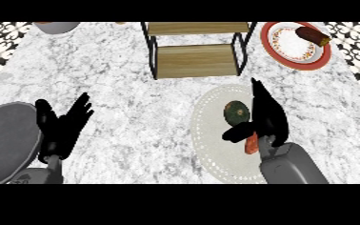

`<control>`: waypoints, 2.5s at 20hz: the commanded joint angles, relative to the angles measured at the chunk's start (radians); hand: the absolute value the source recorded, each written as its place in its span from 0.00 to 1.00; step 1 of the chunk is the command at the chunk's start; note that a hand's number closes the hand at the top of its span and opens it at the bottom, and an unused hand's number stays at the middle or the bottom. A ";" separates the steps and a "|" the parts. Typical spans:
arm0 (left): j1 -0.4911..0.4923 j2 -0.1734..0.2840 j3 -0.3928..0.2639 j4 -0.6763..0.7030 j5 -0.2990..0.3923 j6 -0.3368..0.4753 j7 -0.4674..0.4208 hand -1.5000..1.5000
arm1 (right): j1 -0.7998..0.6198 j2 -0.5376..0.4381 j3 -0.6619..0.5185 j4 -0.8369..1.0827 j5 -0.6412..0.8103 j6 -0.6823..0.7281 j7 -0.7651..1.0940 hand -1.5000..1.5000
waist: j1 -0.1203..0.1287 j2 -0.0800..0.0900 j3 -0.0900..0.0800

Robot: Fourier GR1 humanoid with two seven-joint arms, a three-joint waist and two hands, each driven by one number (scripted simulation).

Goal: Pick the squash from the placemat and place it in the tiered shelf

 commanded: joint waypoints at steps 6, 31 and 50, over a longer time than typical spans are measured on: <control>0.050 -0.016 0.038 -0.006 -0.014 -0.060 0.000 0.50 | -0.026 0.076 -0.062 0.173 0.129 -0.022 -0.008 0.00 | 0.003 0.001 -0.001; 0.016 -0.103 0.094 -0.040 -0.122 -0.069 0.059 0.50 | -0.111 0.202 -0.072 0.464 0.127 -0.068 -0.360 1.00 | 0.004 0.001 -0.001; -0.004 -0.100 0.112 -0.019 -0.133 -0.093 0.059 0.50 | -0.429 0.204 0.407 -0.025 -0.027 -0.107 -0.035 1.00 | 0.002 -0.009 -0.002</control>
